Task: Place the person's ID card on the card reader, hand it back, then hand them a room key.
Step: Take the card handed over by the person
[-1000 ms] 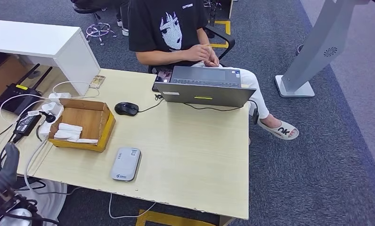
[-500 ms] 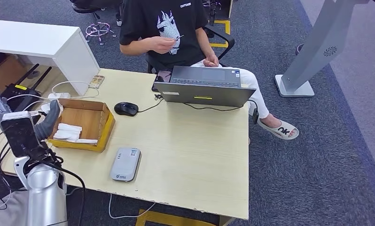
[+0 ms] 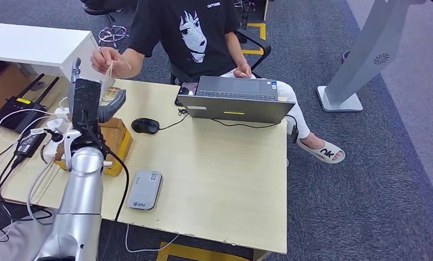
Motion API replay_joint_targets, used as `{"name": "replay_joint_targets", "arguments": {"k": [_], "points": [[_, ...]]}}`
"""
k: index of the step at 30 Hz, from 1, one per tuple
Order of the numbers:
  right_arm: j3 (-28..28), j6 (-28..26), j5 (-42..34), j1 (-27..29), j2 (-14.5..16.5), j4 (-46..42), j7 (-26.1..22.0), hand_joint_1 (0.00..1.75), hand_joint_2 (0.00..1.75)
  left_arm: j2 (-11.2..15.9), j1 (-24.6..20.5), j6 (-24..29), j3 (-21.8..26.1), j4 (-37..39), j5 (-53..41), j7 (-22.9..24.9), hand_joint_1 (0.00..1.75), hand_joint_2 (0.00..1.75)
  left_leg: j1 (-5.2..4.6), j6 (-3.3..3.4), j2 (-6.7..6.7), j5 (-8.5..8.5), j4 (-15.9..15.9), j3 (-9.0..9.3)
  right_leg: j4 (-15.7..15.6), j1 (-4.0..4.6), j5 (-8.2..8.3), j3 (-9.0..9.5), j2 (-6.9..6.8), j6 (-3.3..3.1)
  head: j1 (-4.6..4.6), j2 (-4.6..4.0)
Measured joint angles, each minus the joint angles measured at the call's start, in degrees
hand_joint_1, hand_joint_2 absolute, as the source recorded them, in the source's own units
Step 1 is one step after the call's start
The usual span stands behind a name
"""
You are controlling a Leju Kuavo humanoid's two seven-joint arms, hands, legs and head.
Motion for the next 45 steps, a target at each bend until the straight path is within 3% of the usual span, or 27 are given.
{"name": "replay_joint_targets", "arguments": {"k": [6,11,15,45], "points": [[-0.71,1.16,1.59,-0.28,0.00,0.02,-0.51,0.00,1.75,-0.19,-4.97,-3.25,-4.30,4.36,-4.39,4.70,0.00,1.75,0.00,0.00,-0.01,0.00,0.00,-0.02,0.01,0.00,0.00,0.00,0.00,0.00,0.00,0.00],[-1.40,1.88,2.06,-0.52,0.00,0.08,-1.28,0.00,1.75,-0.13,-6.97,-3.57,-7.56,4.98,-7.91,5.74,0.00,1.75,0.00,0.00,-0.01,0.00,0.00,-0.03,0.01,0.00,0.00,0.00,0.00,0.00,-0.01,0.00],[-1.62,2.02,2.44,-0.57,0.00,0.16,-1.33,0.00,1.75,0.02,-6.97,-3.51,-8.77,4.98,-8.40,5.74,1.71,1.75,0.00,0.00,-0.01,0.00,0.00,-0.04,0.01,0.00,0.00,0.00,0.00,0.00,-0.01,0.00],[-1.66,2.18,3.48,-0.56,0.44,0.49,-1.13,0.00,1.75,2.36,-4.81,-5.08,-9.76,5.09,-8.66,5.05,1.75,1.75,0.00,0.00,-0.02,0.00,-0.01,-0.05,0.02,0.00,0.00,0.00,0.00,0.00,-0.01,0.00]]}}
